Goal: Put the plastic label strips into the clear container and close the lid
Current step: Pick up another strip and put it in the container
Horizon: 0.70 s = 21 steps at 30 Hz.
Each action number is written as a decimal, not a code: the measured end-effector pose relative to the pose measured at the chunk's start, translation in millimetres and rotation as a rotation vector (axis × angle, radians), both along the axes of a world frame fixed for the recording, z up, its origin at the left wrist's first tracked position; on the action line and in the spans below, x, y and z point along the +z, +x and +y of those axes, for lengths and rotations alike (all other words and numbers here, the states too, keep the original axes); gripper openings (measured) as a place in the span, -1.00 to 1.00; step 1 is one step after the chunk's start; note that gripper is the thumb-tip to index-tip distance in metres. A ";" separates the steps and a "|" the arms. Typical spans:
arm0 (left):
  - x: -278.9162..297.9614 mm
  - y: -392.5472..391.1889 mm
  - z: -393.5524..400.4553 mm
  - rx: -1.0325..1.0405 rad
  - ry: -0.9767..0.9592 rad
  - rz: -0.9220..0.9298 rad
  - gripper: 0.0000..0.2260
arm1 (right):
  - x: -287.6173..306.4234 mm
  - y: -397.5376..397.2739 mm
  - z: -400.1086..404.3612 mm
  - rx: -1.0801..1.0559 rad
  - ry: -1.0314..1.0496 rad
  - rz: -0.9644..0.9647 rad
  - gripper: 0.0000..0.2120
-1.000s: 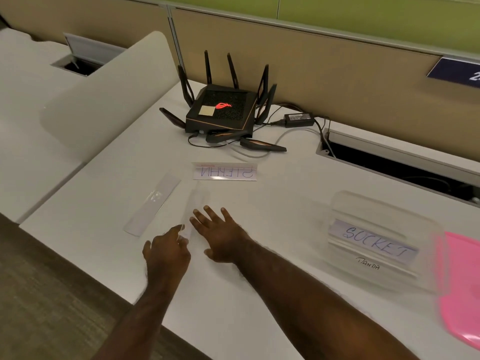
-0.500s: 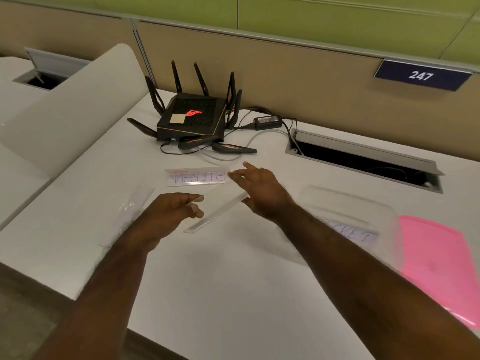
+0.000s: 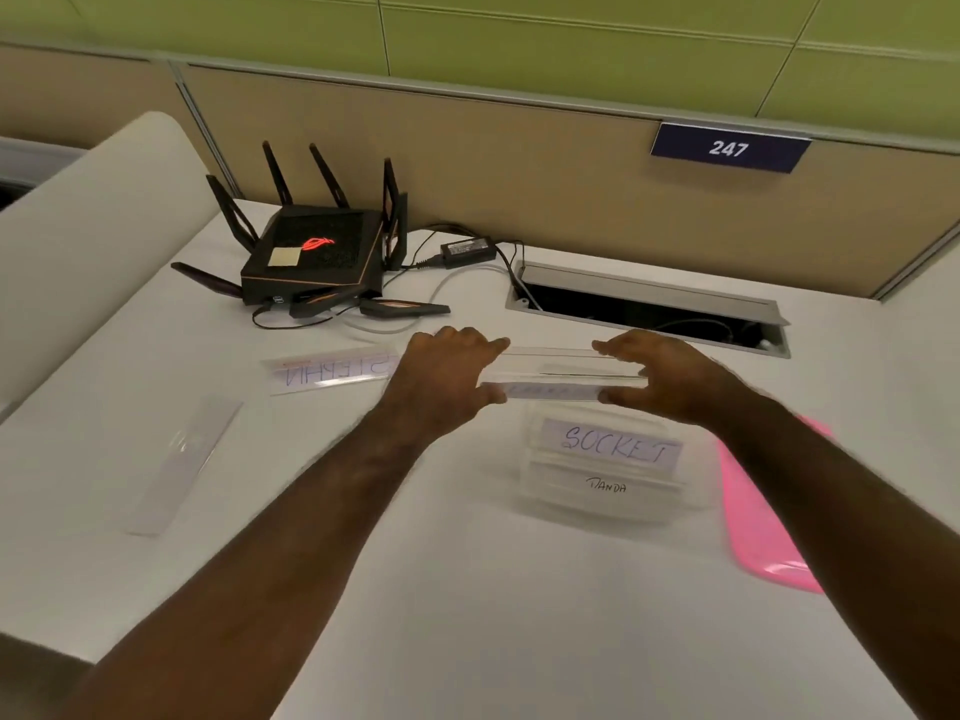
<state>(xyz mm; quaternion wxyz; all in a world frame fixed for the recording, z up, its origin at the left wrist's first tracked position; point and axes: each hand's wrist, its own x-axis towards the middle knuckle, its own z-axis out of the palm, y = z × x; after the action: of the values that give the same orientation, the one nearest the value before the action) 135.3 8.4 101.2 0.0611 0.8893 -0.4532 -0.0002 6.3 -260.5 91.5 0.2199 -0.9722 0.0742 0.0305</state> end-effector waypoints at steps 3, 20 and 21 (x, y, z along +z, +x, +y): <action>-6.2 -9.4 -32.8 -0.045 0.044 0.030 -0.44 | -3.6 -23.6 -25.2 -0.067 -0.024 0.020 -0.38; -67.7 -45.0 -103.1 -0.023 0.314 -0.166 -0.77 | -69.0 -55.5 -26.3 -0.170 -0.522 0.118 -0.53; -68.8 -46.7 -104.2 -0.020 0.329 -0.160 -0.82 | -72.1 -53.7 -23.5 -0.175 -0.540 0.133 -0.54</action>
<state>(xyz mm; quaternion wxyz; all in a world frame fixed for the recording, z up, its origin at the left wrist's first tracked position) 88.6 -95.8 32.4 -0.1215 0.8798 -0.4595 -0.0044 -47.4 -284.0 19.4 -0.0503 -0.9813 0.1775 0.0542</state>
